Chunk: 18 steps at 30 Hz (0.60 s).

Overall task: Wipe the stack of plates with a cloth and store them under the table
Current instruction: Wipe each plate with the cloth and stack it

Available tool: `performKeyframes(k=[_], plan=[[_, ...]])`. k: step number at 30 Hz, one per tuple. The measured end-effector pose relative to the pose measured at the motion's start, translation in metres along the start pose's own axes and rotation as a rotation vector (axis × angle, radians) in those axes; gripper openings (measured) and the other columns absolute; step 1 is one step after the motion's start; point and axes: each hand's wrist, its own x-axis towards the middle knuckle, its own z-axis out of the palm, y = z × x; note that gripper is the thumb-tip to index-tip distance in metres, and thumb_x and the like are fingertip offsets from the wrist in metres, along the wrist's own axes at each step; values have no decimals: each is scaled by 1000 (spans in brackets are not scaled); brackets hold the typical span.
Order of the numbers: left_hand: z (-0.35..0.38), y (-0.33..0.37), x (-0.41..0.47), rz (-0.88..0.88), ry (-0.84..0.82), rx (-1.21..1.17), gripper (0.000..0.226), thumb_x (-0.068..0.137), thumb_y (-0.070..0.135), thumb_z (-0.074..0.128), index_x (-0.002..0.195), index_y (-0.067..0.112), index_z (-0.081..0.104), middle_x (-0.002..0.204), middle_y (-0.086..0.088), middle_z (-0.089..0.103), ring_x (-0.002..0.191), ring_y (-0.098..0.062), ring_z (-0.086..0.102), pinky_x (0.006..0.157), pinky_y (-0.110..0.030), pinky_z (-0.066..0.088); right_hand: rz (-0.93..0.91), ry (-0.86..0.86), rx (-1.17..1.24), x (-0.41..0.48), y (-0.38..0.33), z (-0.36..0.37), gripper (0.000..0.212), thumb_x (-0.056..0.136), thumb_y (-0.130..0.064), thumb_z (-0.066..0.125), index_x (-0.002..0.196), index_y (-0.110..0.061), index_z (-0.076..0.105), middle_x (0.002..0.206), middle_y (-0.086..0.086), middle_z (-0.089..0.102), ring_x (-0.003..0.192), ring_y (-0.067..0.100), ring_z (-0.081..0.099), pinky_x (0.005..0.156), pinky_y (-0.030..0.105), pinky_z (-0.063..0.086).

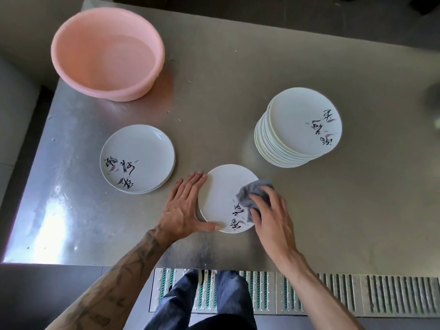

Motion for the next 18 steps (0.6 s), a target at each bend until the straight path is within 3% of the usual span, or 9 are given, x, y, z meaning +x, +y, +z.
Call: performKeyframes(k=[3, 6, 9, 11, 15, 18], plan=[[0, -2, -1, 25, -19, 9, 143, 59, 98, 62, 164, 11, 17, 171, -4, 15, 159, -17, 9, 129, -47, 6, 134, 32, 235, -24, -6, 6, 34, 91, -13, 71, 124, -22, 68, 140, -3, 41, 121, 17, 54, 99, 29, 49], [-2, 0, -3, 106, -80, 110, 150, 58, 99, 58, 162, 1, 14, 171, -15, 12, 159, -28, 8, 128, -56, 5, 169, 64, 338, -21, -9, 3, 28, 91, -7, 69, 114, -23, 71, 129, -10, 38, 105, 0, 51, 93, 11, 41], [-4, 7, -4, 128, -82, 179, 140, 65, 87, 67, 159, -5, 19, 168, -23, 16, 157, -35, 15, 123, -66, 16, 178, 52, 375, -14, -10, -3, 24, 92, -5, 68, 109, -22, 72, 125, -8, 40, 98, -9, 45, 89, -5, 29], [-8, 9, -4, 135, -57, 186, 131, 69, 79, 71, 156, -7, 27, 166, -26, 21, 155, -39, 23, 119, -68, 24, 174, 58, 378, -14, -7, -7, 23, 93, -5, 67, 110, -20, 72, 125, -4, 45, 99, -10, 44, 89, -7, 25], [-20, 15, -4, 130, -70, 218, 118, 77, 86, 48, 153, -4, 39, 165, -23, 26, 153, -39, 29, 122, -63, 23, 172, 146, 455, -16, -4, -16, 21, 97, -5, 62, 114, -17, 69, 124, 0, 53, 109, 3, 53, 94, -2, 30], [-29, 20, 0, 198, 53, 219, 97, 85, 78, 45, 136, -3, 62, 150, -21, 53, 141, -39, 48, 117, -62, 35, 199, 326, 533, -10, -5, -28, 21, 98, -6, 60, 116, -16, 66, 121, 0, 56, 112, 12, 57, 95, 6, 37]])
